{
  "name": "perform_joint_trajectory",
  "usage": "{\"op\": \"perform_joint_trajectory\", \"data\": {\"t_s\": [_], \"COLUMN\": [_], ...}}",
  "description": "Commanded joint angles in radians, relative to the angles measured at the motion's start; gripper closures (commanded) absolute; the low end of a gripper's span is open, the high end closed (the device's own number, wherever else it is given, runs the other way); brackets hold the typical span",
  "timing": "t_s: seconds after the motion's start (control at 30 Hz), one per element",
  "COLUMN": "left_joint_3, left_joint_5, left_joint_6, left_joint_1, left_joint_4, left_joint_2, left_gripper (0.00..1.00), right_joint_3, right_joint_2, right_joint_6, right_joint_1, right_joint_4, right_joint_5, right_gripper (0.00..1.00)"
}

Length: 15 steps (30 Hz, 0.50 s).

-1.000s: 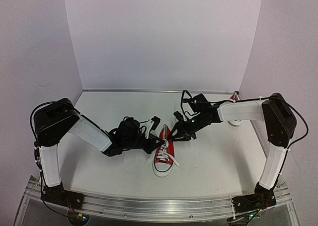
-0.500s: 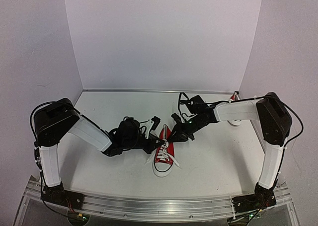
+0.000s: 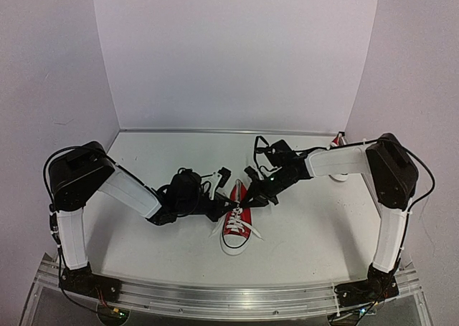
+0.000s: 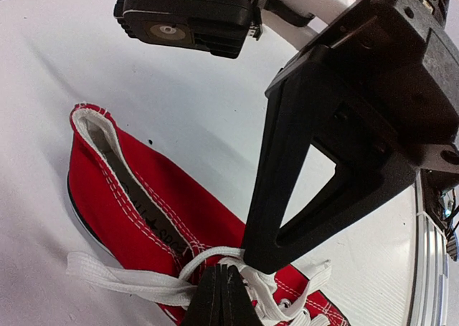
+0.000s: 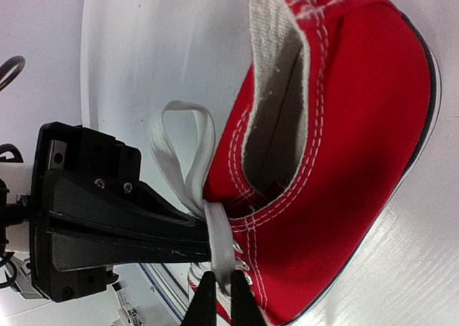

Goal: Tie the shoes

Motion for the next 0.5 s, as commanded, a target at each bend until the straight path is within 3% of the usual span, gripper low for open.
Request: {"op": "perform_joint_trajectory", "data": {"t_s": [0.0,0.47], "left_joint_3": [0.023,0.059], "left_joint_5": [0.003,0.077], "left_joint_6": [0.009,-0.018], "left_joint_1": [0.008,0.009], "left_joint_4": [-0.036,0.006], "left_joint_2": [-0.012,0.010], "left_gripper": [1.00,1.00], "right_joint_3": [0.035,0.041], "right_joint_2": [0.002,-0.054], "right_joint_6": [-0.006,-0.005], "right_joint_1": [0.009,0.064], "right_joint_4": [0.005,0.012], "right_joint_5": [0.008,-0.016], "right_gripper": [1.00,1.00]}}
